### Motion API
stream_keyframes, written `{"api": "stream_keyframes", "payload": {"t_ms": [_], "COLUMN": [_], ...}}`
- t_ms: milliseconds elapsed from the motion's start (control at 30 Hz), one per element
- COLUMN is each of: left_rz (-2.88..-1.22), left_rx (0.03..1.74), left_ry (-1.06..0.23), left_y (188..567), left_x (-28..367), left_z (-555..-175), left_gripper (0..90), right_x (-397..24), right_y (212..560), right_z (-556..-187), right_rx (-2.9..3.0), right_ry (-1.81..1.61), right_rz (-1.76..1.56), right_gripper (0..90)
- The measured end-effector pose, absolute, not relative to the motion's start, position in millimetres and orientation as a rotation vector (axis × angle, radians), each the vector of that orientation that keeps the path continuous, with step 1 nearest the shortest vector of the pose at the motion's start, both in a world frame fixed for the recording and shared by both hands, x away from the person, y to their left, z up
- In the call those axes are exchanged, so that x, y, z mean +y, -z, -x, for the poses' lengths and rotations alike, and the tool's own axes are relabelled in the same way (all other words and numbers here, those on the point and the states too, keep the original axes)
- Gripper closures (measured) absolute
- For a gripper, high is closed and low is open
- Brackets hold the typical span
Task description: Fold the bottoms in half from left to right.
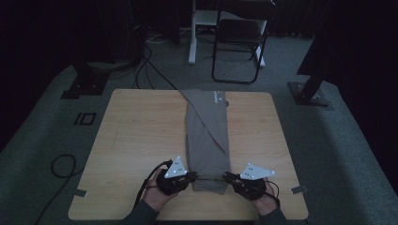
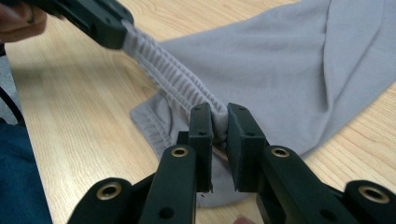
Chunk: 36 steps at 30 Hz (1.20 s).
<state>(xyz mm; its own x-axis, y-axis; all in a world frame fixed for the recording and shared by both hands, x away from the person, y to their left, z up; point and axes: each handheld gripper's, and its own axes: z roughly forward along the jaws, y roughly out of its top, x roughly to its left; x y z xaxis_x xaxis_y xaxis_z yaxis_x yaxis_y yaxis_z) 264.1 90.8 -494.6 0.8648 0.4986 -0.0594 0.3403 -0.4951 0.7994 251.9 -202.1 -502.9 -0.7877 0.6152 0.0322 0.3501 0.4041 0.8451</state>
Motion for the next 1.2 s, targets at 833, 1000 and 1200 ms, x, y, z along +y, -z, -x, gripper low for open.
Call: {"api": "stream_keyframes", "payload": {"t_ms": [833,1000,1200], "left_rz": [-2.054,-2.036,-2.014], "left_rx": [0.948,1.066,1.195], "left_ry": [-0.351,-0.406,-0.46], "left_y": [528,535,543], "left_x": [105,99,93], "left_z": [-346,-377,-411], "left_gripper": [62.4,58.5,55.6], "right_x": [-197,-187,-171], "right_y": [523,530,541], "right_z": [-321,-346,-384], "right_rx": [2.33,2.286,2.26], "right_ry": [-1.181,-1.09,-0.985], "right_rz": [-1.003,-1.039,-1.099], "right_gripper": [56.0,52.8,45.5]}}
